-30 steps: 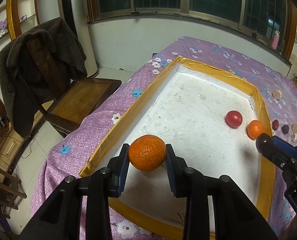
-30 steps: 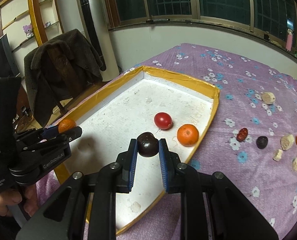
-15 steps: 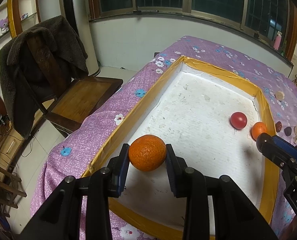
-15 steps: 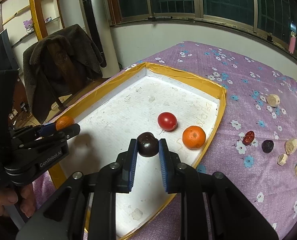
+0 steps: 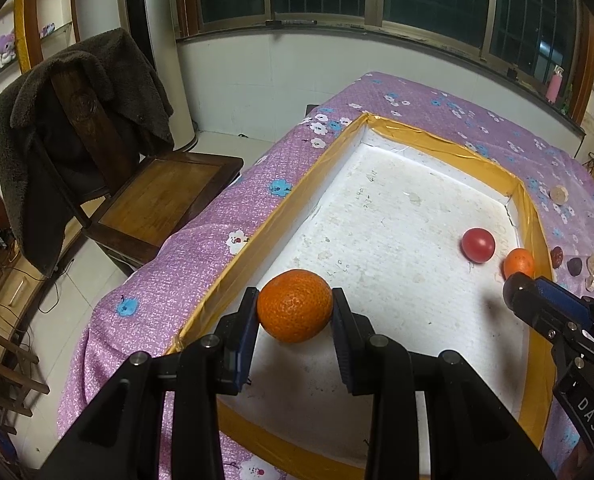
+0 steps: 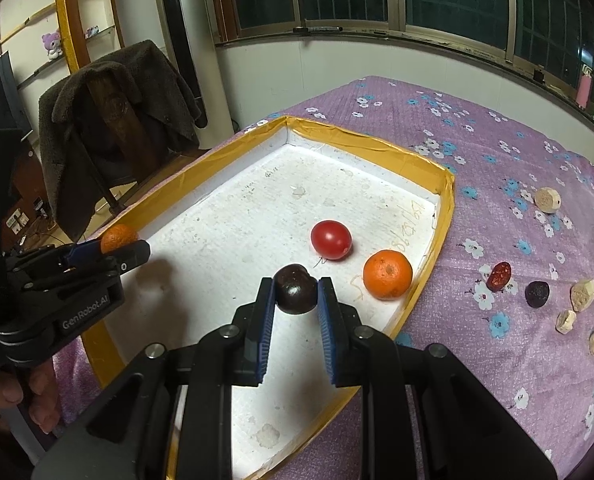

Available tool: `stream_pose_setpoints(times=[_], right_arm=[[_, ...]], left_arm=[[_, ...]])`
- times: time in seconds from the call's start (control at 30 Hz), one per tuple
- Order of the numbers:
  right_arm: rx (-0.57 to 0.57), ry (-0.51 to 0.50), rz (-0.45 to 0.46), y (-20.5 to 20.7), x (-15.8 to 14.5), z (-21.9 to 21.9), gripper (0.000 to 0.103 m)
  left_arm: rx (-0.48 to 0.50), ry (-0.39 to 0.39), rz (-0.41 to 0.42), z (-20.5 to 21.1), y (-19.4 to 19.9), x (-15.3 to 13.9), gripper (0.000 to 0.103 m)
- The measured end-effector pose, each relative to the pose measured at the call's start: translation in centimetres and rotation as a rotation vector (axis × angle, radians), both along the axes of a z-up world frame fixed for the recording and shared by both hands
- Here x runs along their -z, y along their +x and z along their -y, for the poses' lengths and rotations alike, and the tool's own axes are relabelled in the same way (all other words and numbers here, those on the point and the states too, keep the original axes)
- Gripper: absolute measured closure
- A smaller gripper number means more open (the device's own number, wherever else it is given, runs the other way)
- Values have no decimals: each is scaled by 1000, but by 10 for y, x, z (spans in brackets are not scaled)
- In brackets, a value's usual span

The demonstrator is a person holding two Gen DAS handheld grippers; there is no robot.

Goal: Organize fruits
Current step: 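Carry the orange over the tray and lower it beside the red fruit, then open the left tool while the right tool releases the dark plum into the tray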

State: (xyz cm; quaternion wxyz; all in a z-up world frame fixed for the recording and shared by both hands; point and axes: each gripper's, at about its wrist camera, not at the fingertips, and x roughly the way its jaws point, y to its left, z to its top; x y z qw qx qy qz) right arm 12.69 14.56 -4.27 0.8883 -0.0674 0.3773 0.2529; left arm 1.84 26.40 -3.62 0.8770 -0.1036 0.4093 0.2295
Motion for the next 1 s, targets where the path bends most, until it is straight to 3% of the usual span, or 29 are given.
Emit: stream_pose_setpoints(times=[0.43, 0.53, 0.57, 0.7, 0.87, 1.0], right_arm=[[9, -4, 16, 1, 0, 0, 79], [14, -24, -1, 3, 4, 0, 78], [19, -30, -3, 3, 5, 0, 75], [35, -48, 20, -4, 1, 4, 36], [58, -28, 57, -17, -13, 22, 30], [115, 9, 78, -35, -22, 60, 20]], left_arm=[[-31, 12, -26, -4, 0, 1, 68], [-42, 18, -26, -4, -3, -1, 55], [-40, 10, -21, -4, -5, -3, 52], [-43, 7, -4, 0, -11, -12, 28], [-62, -6, 81, 5, -31, -33, 24], [-78, -39, 183, 17, -44, -48, 21]])
